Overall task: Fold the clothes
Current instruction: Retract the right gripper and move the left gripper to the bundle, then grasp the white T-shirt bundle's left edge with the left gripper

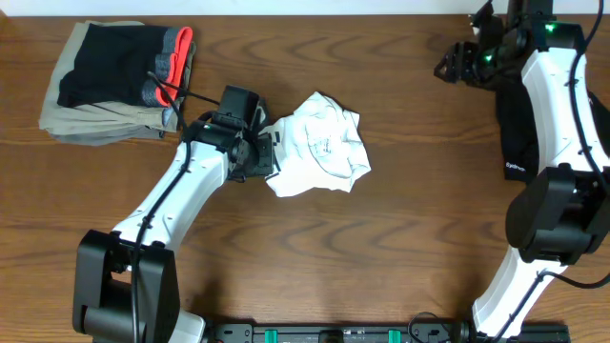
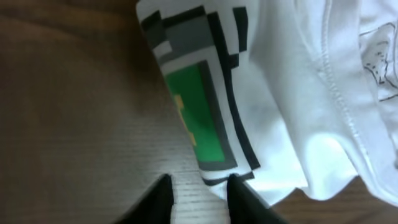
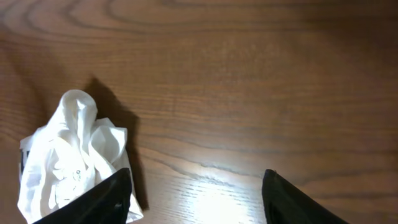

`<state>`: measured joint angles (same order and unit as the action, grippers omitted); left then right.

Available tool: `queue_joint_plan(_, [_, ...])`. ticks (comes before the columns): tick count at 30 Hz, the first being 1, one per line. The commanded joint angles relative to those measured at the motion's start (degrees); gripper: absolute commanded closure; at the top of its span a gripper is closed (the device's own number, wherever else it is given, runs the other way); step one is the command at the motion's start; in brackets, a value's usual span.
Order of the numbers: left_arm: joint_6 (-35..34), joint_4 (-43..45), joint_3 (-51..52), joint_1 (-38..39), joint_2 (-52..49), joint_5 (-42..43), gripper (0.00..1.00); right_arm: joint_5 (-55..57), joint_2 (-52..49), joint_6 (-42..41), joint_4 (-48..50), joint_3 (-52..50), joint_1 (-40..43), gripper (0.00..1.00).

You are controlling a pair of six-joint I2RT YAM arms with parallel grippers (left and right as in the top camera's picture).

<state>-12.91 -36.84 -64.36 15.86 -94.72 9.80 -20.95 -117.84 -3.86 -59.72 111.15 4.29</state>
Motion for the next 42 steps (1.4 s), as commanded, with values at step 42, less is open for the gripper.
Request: queue_joint_plan(42, [6.7, 7.3, -2.7, 0.3, -8.7, 13.0, 0.94, 5.6, 0.5, 0.3, 2.0, -0.3, -4.3, 0.37])
